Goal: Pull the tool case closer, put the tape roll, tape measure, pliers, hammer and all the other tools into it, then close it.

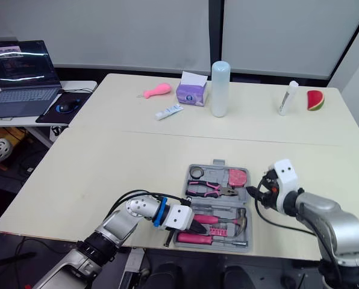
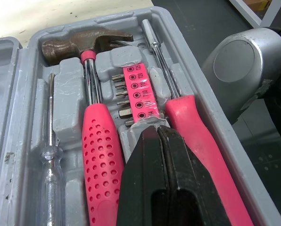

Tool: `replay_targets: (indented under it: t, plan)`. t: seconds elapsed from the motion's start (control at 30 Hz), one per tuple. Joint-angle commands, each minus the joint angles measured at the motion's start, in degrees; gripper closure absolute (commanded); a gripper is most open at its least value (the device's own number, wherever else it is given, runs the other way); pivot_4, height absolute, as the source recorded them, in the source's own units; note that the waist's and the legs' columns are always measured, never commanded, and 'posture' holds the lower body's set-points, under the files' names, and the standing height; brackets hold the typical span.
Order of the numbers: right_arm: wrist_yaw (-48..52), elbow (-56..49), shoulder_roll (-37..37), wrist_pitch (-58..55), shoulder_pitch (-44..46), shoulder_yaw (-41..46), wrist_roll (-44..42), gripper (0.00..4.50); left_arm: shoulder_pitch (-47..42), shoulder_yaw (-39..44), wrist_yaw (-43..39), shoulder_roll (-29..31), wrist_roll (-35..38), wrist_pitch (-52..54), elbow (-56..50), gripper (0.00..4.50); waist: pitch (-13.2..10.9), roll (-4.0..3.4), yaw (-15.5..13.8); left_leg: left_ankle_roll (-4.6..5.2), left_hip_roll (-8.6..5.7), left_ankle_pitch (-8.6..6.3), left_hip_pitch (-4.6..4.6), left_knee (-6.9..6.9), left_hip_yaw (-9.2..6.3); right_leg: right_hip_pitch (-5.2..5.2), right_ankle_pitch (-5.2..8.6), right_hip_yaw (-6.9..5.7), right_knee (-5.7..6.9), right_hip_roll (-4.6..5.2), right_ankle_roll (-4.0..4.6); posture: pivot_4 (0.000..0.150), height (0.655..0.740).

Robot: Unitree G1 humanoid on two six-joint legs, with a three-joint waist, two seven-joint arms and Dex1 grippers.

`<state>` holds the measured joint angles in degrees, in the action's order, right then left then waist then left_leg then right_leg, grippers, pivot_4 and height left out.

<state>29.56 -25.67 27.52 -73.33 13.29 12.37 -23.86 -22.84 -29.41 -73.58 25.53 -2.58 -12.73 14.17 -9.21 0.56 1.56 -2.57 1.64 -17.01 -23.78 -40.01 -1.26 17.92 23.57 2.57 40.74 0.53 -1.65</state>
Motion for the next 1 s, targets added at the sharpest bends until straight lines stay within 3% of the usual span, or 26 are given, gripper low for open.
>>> replay_targets:
  t: [0.03,0.37,0.67,1.0]
  plan:
    - [-3.2,8.0,-2.1,-2.0,5.9,2.0,-0.2,0.02,0.8,-1.8,-0.3,0.8,-2.1,0.8,2.1,4.5,0.0,-0.01,0.0,0.0,-0.01,0.0,0.0,0.0,0.01,0.0,0.0,0.0,0.0,0.0,0.0,0.15,0.7161]
    - [-9.2,23.2,-6.7,3.0,12.8,1.9,1.7,0.02,0.8,-2.4,0.1,0.6,-2.4,0.8,3.3,4.5,0.0,-0.04,0.0,0.0,0.0,0.01,-0.02,0.01,0.0,0.02,0.0,0.01,0.06,0.01,0.0,0.15,0.7161]
    - [-4.1,36.2,-9.2,3.1,18.0,1.4,-2.4,0.02,0.8,-3.2,-0.2,1.2,-3.2,0.2,4.3,4.5,0.2,-0.11,0.1,0.0,0.02,0.01,0.02,0.0,0.02,0.01,0.0,0.0,0.08,0.01,0.0,0.15,0.7161]
    - [2.6,41.8,-9.9,5.3,19.3,-2.0,-4.3,0.02,0.6,-3.5,-0.8,2.6,-3.9,-0.7,5.5,4.5,0.4,-0.1,0.6,0.01,0.12,0.0,0.09,0.03,0.03,0.01,0.0,0.01,0.07,0.01,0.0,0.15,0.7161]
